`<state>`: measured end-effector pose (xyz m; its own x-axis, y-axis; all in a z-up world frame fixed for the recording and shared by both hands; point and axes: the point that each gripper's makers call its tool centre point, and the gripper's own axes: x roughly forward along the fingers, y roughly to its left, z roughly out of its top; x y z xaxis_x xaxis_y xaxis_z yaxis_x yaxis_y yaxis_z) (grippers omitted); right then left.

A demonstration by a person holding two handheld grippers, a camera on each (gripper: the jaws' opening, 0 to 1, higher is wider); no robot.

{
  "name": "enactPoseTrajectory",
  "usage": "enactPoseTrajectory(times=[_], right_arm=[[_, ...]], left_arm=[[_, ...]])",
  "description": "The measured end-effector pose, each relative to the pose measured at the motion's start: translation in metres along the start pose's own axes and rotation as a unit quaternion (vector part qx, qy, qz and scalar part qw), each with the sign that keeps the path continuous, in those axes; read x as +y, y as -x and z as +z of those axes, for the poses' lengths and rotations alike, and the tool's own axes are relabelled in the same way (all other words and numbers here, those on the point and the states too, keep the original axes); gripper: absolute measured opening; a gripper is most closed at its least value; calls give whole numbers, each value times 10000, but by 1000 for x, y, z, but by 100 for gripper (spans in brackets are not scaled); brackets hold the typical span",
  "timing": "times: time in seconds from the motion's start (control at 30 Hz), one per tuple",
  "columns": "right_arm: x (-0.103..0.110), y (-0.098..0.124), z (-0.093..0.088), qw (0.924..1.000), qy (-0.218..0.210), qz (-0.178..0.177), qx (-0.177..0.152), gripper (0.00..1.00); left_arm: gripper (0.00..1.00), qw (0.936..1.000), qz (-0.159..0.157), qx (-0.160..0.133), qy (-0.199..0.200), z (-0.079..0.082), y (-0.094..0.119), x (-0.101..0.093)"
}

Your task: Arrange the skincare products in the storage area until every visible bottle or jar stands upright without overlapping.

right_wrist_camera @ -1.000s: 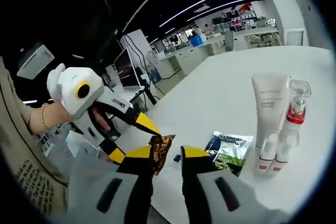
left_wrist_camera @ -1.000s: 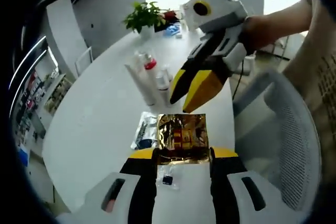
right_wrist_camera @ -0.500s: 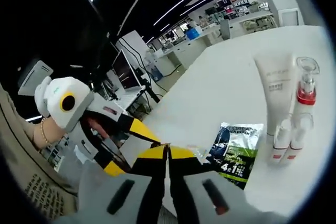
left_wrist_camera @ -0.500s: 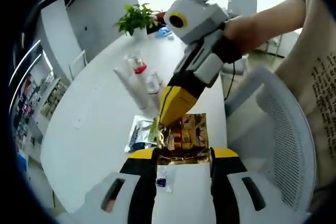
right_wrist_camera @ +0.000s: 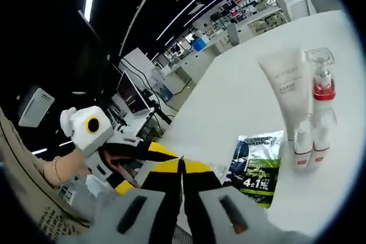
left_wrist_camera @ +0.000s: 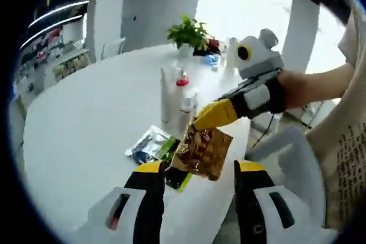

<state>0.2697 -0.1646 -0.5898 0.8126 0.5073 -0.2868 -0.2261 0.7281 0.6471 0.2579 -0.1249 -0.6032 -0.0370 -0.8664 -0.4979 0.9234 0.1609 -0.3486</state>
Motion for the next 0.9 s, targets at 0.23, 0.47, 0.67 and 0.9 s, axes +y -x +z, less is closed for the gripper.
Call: enactPoseTrajectory(times=[0.23,0.47,0.67,0.9], right_arm=[[-3,-5,5,9988,-368,-51,-331,1],[-5,-18,7,9957,-721,-107,-575,1],[-7,-29,4,9959,-722,-162,-527,1],[-20,-42,-4,9982,-164,-486,-313,1]], left_arm=[[37,9886,-118,-576,1387,-13,4,4],[28,9609,-237,-1080,2539,-20,3,11],[12,9449,-243,-1434,2931,-15,6,21],[0,9403,124,-1258,3159,-27,3,38]])
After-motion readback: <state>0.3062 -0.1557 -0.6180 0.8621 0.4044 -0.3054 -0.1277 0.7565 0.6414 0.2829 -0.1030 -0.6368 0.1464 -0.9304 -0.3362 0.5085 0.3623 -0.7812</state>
